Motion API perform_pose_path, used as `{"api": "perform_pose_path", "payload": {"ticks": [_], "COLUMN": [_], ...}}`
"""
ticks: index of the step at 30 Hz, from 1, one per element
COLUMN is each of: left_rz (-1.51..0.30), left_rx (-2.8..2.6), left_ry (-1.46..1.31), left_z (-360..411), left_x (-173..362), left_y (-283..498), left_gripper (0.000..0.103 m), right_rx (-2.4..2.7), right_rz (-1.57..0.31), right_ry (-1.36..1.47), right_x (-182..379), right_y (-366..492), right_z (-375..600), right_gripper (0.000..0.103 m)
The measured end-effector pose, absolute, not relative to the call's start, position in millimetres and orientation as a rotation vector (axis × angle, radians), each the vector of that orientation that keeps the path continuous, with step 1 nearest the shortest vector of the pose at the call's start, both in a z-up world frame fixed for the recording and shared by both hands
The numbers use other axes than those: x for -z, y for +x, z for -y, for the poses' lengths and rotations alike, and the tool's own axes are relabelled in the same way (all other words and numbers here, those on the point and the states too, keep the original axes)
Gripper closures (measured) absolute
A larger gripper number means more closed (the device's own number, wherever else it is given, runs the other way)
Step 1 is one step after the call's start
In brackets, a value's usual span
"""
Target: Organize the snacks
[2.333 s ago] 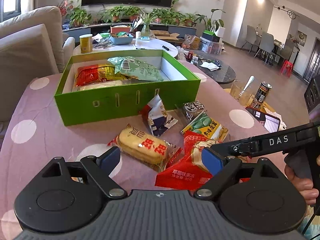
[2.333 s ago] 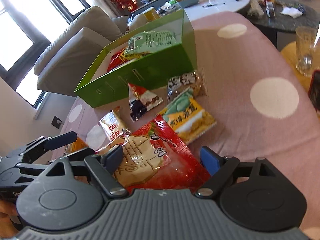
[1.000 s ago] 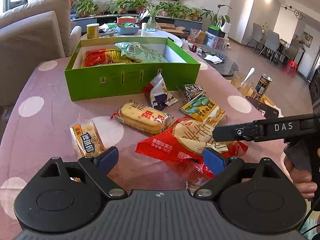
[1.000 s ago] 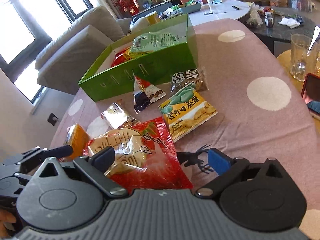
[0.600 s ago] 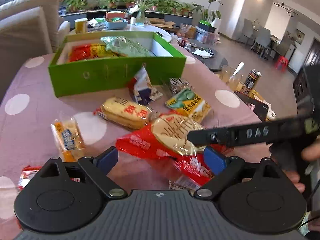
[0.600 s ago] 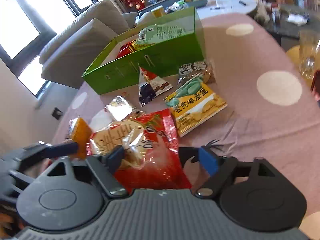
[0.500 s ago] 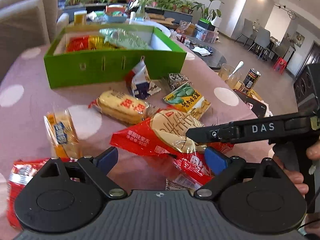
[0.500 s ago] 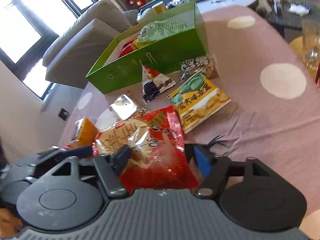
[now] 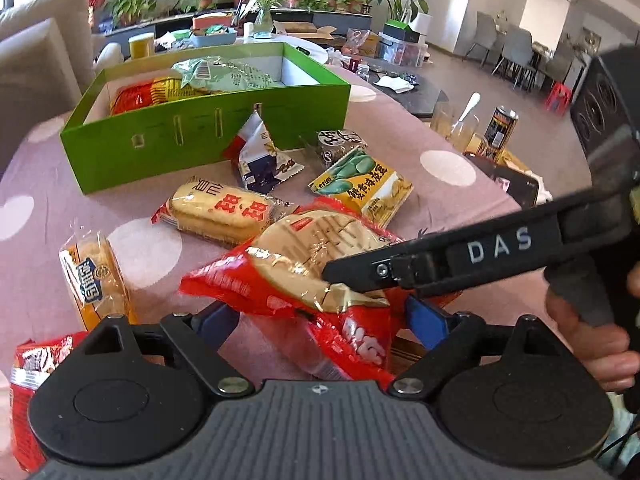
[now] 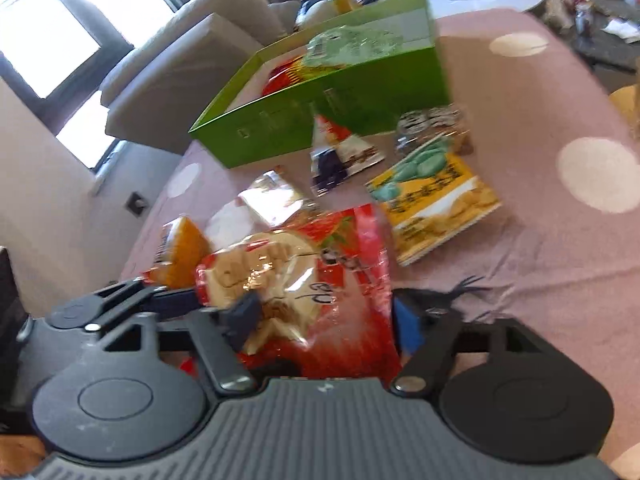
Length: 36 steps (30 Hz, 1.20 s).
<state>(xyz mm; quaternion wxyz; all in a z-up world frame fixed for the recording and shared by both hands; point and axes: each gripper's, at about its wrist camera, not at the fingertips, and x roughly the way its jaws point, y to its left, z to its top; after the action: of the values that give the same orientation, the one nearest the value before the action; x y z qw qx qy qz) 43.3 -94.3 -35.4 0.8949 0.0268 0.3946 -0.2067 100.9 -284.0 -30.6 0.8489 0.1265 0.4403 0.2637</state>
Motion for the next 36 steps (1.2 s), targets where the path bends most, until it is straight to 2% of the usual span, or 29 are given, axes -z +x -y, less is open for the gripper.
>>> {"api": "perform_pose_path", "payload": {"ticks": [4, 14, 23, 36], "left_rz": [-0.794, -0.666, -0.585, -0.567], "left_rx": [0.442, 0.459, 0.446, 0.44], "left_ry": [0.051, 0.094, 0.093, 0.125], "left_z": [87, 87, 94, 101], "left_x": [27, -18, -57, -60], "left_y": [42, 49, 98, 170], "left_gripper": [0.023, 0.023, 0.023, 0.023], "right_rx": [-0.581, -0.609, -0.594, -0.579], "right_rz": [-0.916, -0.805, -0.711, -0.691], "right_ry": [0.301, 0.325, 0.364, 0.402], "right_x": [27, -14, -51, -56], "right_y": [98, 99, 136, 198], "right_z": [285, 287, 290, 294], "right_gripper": [0.055, 0.055, 0.055, 0.055]}}
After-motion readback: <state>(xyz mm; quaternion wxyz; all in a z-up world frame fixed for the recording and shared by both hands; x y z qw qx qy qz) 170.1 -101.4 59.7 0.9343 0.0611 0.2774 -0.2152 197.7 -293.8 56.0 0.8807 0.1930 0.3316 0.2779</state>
